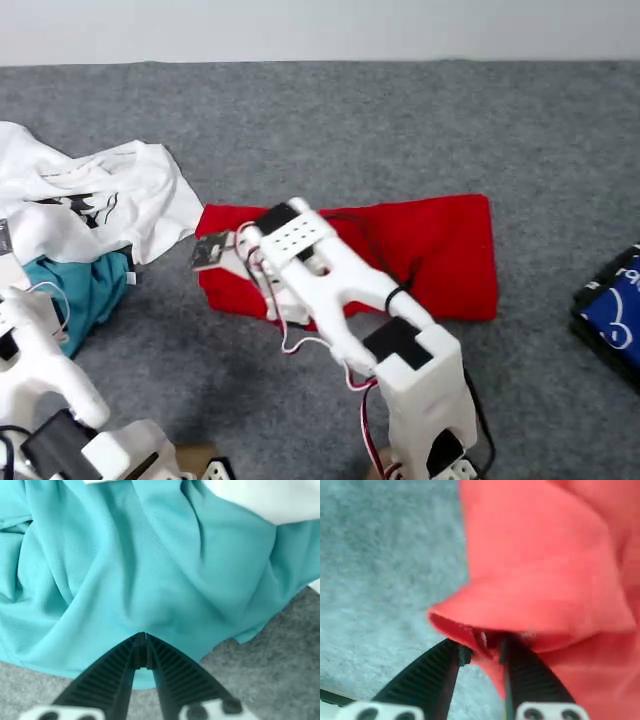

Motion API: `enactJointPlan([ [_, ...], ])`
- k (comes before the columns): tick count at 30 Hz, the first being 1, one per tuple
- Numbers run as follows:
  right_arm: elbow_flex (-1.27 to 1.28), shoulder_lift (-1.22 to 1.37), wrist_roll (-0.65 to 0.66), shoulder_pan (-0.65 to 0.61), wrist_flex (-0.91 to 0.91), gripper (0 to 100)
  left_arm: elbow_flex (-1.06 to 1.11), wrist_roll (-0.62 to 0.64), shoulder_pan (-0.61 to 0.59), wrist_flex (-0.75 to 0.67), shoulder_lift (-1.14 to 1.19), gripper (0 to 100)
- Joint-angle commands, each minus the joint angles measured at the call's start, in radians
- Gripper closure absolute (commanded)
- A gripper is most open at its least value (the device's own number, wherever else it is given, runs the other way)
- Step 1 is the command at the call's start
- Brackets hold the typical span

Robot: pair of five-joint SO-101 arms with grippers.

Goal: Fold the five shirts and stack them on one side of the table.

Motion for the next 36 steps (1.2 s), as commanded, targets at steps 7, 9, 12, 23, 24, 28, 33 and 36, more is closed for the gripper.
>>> enactJointPlan([
  [7,-0.028,-0.077,0.13,0.131,-0.005,95.7,-0.005,-0.006,0.002,0.014,-0.035,100],
  [9,-0.069,-0.076,0.13,0.159,-0.001,95.8,-0.005,-0.006,0.002,0.015,-0.035,100],
  [12,-0.132,-0.07,0.14,0.196,-0.001,95.9,-0.005,-0.006,0.002,0.015,-0.035,100],
  [23,-0.155,-0.059,0.21,0.199,-0.087,95.6,-0.005,-0.002,0.003,0.015,-0.034,100],
  [24,-0.157,-0.047,0.21,0.196,-0.094,95.5,-0.005,-0.002,0.003,0.015,-0.034,100],
  [28,-0.157,0.021,0.235,0.165,-0.111,95.2,-0.005,-0.002,0.006,0.015,-0.034,100],
  [33,-0.199,0.027,0.218,0.156,-0.061,81.2,-0.005,-0.005,0.003,0.015,-0.035,100],
  [36,-0.282,-0.002,0.189,0.156,0.008,71.4,-0.007,-0.005,0.003,0.015,-0.041,100],
])
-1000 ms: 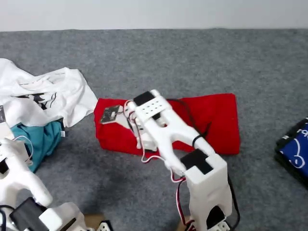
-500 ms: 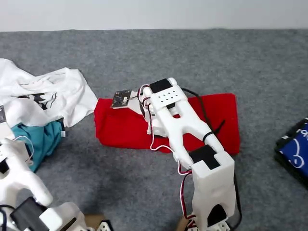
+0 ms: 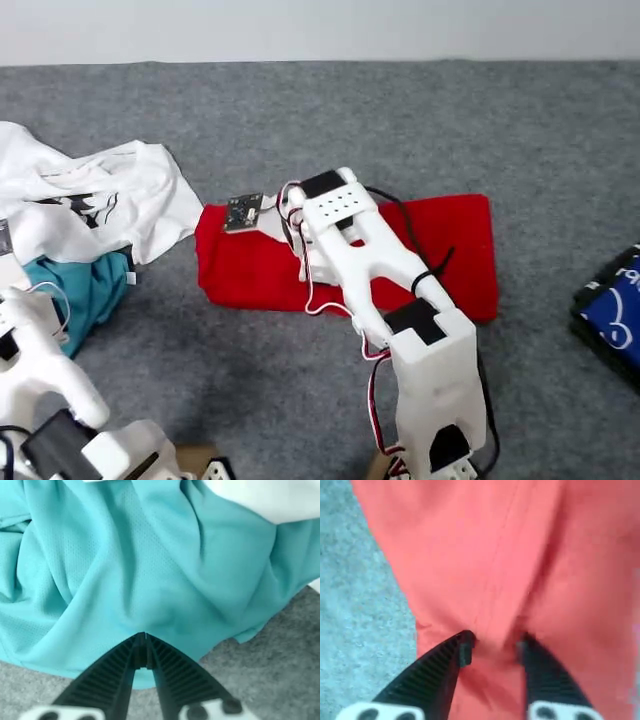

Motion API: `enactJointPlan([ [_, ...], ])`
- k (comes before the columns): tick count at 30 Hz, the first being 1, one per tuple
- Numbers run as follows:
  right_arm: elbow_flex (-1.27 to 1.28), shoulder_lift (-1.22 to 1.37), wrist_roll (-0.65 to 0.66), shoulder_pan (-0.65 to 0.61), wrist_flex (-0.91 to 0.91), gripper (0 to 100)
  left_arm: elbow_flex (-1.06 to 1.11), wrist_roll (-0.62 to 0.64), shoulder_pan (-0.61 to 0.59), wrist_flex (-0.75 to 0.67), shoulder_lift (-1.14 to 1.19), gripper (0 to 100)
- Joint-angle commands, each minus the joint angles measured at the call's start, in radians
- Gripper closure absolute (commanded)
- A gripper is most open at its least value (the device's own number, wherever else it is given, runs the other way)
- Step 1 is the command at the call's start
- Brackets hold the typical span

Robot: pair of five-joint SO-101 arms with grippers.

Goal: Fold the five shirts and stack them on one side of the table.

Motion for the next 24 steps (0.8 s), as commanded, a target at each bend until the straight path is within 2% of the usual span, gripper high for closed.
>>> enactJointPlan([
  [1,-0.144,-0.067,-0.026,-0.01,0.064,69.2,-0.01,-0.005,0.003,0.015,-0.043,100],
  [8,-0.319,-0.116,-0.029,-0.01,0.176,68.1,-0.042,0.0,0.009,0.038,-0.043,100],
  [13,-0.358,-0.117,-0.052,0.018,0.303,69.0,-0.176,0.0,0.061,0.209,-0.043,100],
  [20,-0.358,-0.119,-0.292,0.117,0.354,93.7,-0.41,0.002,0.23,0.433,-0.043,100],
  [24,-0.356,-0.12,-0.482,0.188,0.355,99.1,-0.483,0.003,0.342,0.462,-0.043,100],
])
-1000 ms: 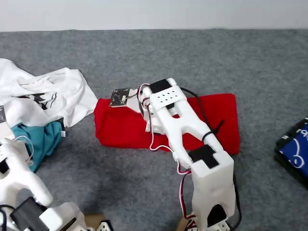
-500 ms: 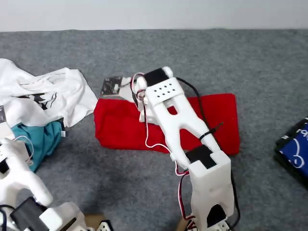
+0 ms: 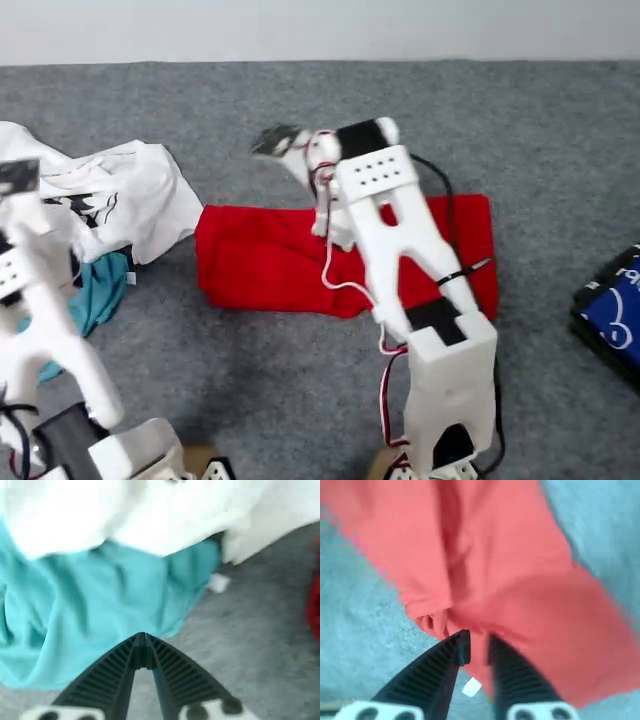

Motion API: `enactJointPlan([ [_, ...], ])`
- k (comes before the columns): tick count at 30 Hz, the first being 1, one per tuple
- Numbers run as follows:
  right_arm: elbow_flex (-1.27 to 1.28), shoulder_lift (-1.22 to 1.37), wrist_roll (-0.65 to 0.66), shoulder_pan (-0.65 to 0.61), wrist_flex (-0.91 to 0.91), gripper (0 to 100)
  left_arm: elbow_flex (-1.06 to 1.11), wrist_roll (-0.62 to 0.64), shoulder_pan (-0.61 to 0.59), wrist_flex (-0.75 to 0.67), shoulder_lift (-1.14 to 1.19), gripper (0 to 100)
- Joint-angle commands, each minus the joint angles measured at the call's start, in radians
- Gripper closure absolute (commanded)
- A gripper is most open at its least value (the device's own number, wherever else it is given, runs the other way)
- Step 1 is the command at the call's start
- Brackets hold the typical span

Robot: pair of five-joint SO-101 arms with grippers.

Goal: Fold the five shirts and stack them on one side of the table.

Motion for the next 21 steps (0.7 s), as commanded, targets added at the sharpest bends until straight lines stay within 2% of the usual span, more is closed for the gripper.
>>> enactJointPlan([
  [1,-0.051,-0.076,-0.157,0.079,0.044,98.9,-0.087,0.005,0.107,0.037,-0.043,100],
  [7,0.084,-0.177,-0.367,0.229,0.044,98.9,-0.14,0.026,0.279,0.098,-0.035,100],
  [14,0.361,-0.246,-0.353,0.266,0.004,98.8,-0.147,0.029,0.411,0.091,-0.032,100],
  [21,0.629,-0.246,-0.353,0.295,-0.259,98.8,-0.133,0.029,0.509,0.04,-0.032,100],
])
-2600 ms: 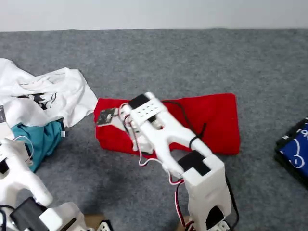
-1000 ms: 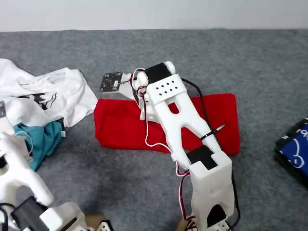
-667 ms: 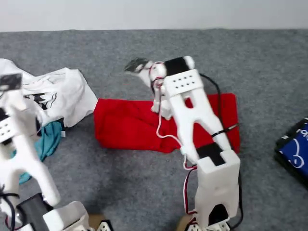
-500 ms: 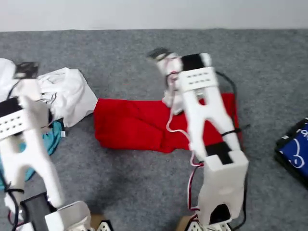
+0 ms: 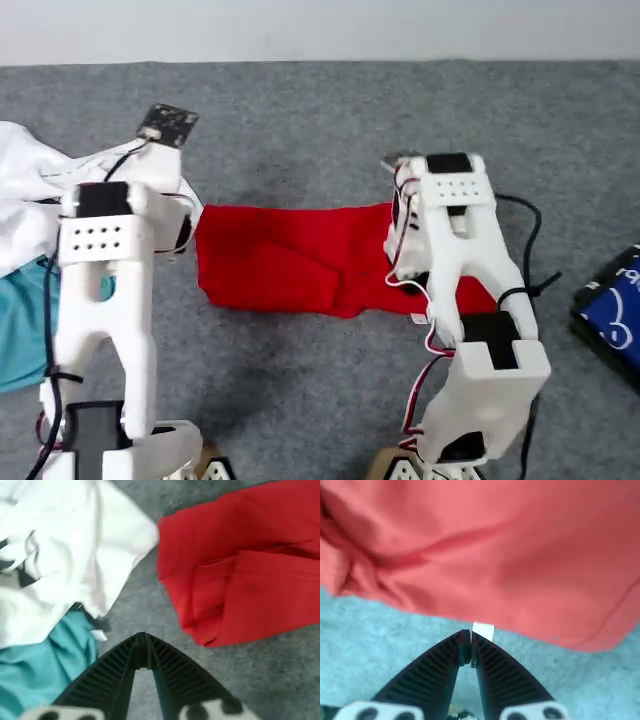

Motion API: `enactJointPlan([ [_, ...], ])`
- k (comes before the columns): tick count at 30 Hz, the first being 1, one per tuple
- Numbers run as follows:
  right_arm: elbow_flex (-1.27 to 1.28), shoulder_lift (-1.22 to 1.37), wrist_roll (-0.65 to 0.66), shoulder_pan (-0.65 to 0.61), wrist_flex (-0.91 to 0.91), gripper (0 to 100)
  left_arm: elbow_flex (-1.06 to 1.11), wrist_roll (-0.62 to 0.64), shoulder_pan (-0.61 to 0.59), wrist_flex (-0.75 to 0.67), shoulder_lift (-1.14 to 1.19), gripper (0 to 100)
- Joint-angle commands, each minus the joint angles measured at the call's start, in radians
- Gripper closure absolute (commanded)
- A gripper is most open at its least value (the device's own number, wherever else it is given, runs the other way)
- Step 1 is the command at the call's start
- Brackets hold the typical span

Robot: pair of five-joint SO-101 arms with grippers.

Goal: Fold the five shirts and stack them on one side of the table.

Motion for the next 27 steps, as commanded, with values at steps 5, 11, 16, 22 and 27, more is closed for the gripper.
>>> enactJointPlan([
  [5,0.18,-0.065,0.068,0.12,-0.26,98.8,-0.027,0.002,0.017,-0.034,-0.032,100],
  [11,0.181,0.048,0.196,0.263,-0.329,98.8,-0.03,-0.023,-0.023,-0.038,-0.032,100],
  [16,0.075,0.134,0.253,0.354,-0.291,98.8,-0.031,-0.038,-0.023,-0.032,-0.032,100],
  [22,-0.1,0.065,0.25,0.346,-0.082,98.8,-0.033,-0.04,-0.023,-0.032,-0.034,100],
  [27,-0.133,-0.021,0.249,0.242,-0.002,98.8,-0.035,-0.04,-0.018,-0.032,-0.034,100],
])
